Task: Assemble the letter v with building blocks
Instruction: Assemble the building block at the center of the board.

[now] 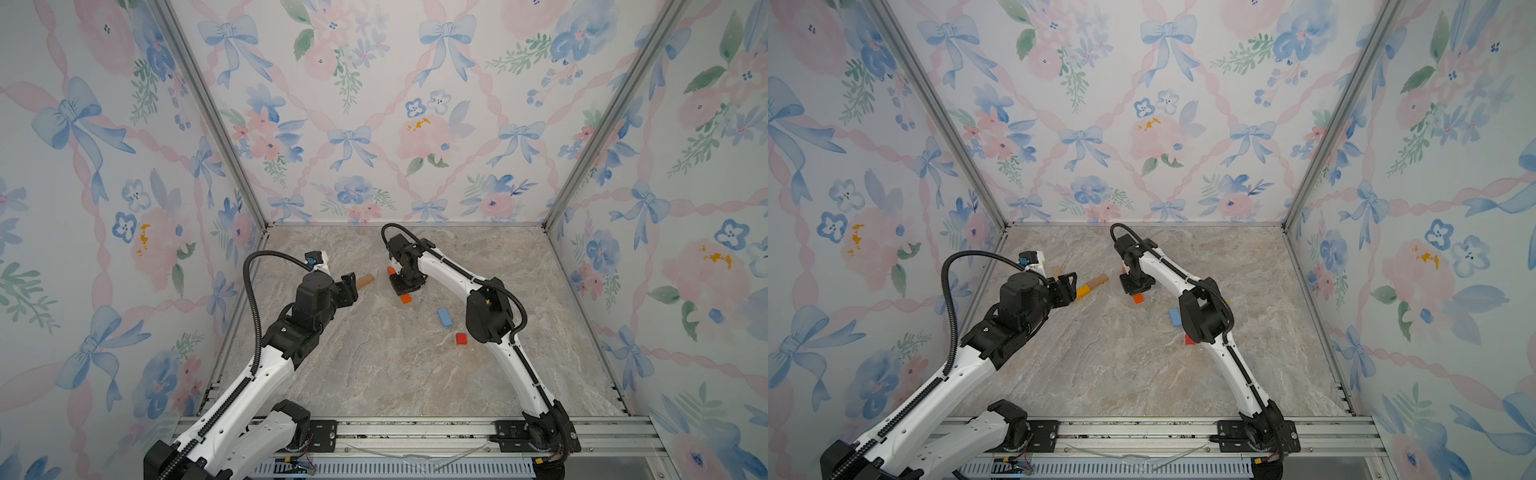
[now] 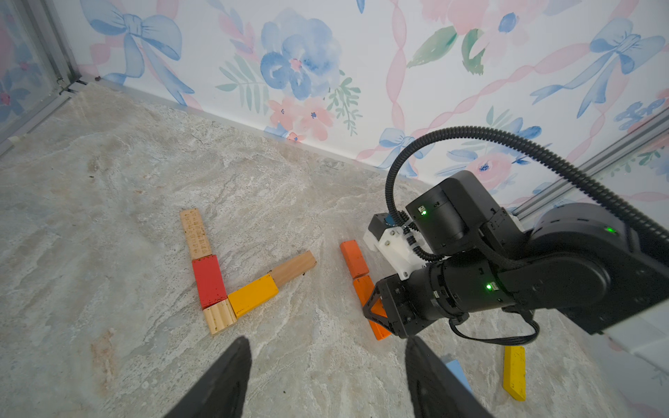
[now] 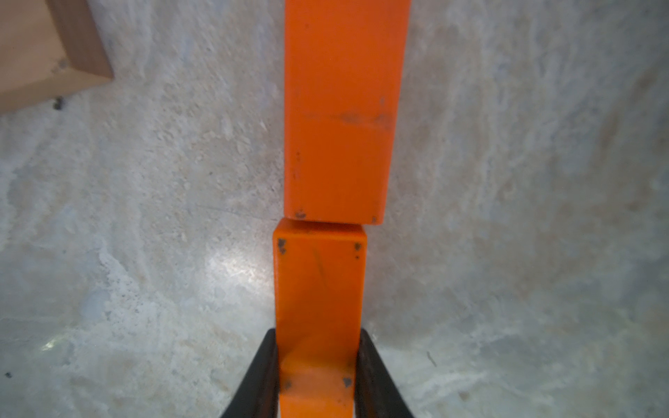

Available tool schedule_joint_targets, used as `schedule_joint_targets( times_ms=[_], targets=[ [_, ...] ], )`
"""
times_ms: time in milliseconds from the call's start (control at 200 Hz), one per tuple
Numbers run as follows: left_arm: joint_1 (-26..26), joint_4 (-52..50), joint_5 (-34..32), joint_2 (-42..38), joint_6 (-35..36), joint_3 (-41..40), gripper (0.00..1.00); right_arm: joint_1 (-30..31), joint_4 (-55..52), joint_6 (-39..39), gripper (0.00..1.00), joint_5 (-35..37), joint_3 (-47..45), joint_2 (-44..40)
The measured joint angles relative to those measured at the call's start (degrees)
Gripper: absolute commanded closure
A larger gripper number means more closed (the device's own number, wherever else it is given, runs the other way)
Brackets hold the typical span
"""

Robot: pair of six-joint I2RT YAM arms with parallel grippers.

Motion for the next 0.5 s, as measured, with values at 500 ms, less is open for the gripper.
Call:
schedule_joint_targets(
  times_ms=[500],
  targets=[
    [0.0,0.0,0.0,0.0,-0.2,0.0,0.31,-0.5,-0.9,0.0,0.92,0.0,1.9,1.0]
  ],
)
